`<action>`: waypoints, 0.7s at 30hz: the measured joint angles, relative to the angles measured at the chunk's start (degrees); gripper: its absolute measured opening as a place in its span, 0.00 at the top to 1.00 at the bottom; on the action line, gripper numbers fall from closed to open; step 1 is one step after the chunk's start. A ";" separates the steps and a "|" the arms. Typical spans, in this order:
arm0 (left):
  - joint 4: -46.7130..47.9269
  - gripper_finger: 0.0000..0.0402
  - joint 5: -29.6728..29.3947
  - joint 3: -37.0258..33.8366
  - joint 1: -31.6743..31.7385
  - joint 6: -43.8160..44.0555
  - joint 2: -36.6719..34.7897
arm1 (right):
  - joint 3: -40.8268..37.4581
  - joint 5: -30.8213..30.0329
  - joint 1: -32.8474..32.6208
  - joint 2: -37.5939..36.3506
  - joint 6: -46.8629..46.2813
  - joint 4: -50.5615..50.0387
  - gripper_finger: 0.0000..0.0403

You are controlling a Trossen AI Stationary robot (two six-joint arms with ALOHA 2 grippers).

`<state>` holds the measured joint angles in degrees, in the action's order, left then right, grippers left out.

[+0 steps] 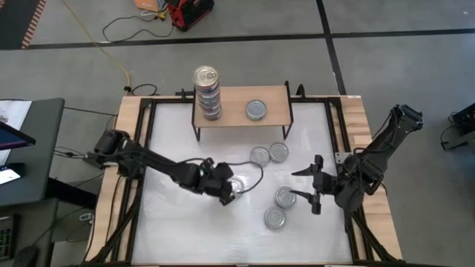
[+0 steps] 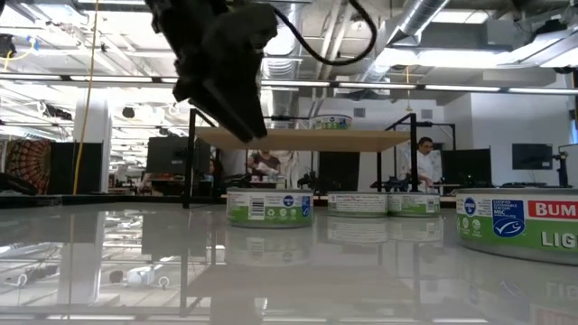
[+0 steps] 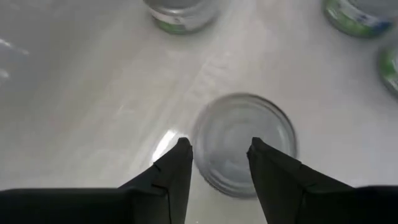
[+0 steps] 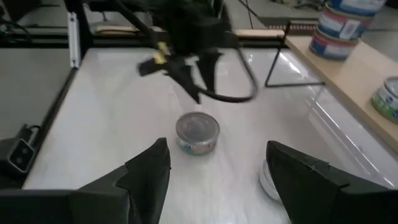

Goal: Stack canned seafood by type on shelf
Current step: Stack the green tuna can on top of the green tuna can

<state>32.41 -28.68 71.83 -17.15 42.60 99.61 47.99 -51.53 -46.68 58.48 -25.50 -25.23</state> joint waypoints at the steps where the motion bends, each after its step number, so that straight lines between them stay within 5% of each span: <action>1: 0.03 0.65 0.58 0.00 0.90 -0.05 0.07 | 0.00 0.04 0.00 0.00 0.39 0.30 0.28; 12: -2.40 0.74 9.79 -0.47 6.91 -2.52 2.64 | 0.00 0.42 -0.38 0.02 1.39 0.05 0.28; 21: -16.66 0.74 16.64 -11.04 7.95 0.03 2.10 | 0.00 0.44 -0.55 0.02 1.60 0.46 0.28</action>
<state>15.75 -12.04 60.79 -9.21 42.63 101.71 47.99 -51.09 -47.22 58.50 -23.90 -24.77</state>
